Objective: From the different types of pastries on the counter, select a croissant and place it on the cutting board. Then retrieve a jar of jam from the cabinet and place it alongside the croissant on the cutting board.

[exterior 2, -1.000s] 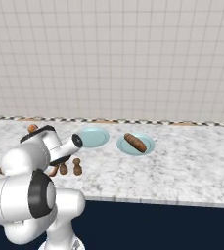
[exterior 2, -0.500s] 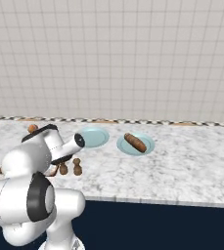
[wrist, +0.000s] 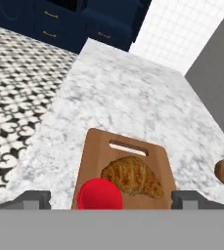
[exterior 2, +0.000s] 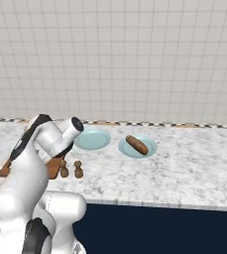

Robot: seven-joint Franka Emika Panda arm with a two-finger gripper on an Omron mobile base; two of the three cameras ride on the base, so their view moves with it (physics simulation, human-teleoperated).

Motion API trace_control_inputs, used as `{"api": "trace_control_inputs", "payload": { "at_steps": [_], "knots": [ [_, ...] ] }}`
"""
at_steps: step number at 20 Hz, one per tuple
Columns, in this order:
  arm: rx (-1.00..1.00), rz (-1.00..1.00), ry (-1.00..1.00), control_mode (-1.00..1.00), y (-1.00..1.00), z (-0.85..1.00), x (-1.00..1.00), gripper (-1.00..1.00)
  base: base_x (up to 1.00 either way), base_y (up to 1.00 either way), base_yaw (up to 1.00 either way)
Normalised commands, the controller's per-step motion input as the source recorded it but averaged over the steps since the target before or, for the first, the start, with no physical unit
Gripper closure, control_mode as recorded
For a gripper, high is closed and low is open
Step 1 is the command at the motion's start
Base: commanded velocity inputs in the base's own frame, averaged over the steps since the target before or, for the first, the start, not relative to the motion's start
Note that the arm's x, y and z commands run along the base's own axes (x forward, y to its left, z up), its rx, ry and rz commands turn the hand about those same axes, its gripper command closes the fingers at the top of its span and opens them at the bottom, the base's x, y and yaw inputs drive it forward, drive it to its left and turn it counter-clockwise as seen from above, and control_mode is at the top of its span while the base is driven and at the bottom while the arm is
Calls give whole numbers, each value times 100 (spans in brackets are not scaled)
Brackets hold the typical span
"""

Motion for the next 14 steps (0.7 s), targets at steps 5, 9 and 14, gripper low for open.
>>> {"api": "trace_control_inputs", "payload": {
  "at_steps": [5, 9, 14],
  "knots": [
    [-3, 0, 0, -100, 0, 100, -48, -100, 0, 0, 0],
    [-3, 0, -2, -100, 0, 100, -50, -100, 0, 0, 0],
    [-4, 0, -4, -100, 0, 100, -52, -100, 0, 0, 0]
  ]
}}
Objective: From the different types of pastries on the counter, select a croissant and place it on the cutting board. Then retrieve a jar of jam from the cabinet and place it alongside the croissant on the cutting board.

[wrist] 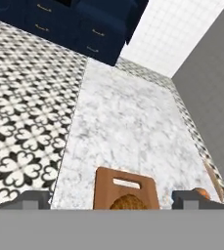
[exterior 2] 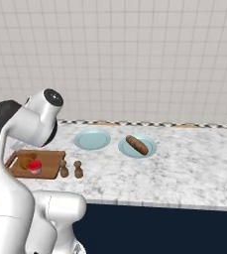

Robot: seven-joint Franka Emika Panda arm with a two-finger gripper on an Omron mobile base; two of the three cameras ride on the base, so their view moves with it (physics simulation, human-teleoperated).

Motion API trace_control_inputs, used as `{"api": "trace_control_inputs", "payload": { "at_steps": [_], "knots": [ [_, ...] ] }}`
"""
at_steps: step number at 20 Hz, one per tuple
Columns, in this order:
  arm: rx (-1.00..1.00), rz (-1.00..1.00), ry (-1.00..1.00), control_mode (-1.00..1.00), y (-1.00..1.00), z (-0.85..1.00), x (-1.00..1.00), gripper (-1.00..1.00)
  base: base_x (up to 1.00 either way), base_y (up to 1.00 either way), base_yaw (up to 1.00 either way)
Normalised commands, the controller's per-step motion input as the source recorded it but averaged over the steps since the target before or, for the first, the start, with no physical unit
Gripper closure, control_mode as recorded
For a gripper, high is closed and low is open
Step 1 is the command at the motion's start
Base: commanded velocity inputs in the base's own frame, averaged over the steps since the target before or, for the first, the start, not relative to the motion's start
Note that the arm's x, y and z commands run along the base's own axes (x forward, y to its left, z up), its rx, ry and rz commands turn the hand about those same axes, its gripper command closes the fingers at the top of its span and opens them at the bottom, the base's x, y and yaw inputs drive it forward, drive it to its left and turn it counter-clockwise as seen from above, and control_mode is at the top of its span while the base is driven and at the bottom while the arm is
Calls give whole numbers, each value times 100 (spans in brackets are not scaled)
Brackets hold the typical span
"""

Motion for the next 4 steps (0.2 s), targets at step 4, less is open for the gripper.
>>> {"api": "trace_control_inputs", "payload": {
  "at_steps": [4],
  "knots": [
    [-3, 0, -7, -100, 0, 94, -55, -100, 0, 0, 0]
  ]
}}
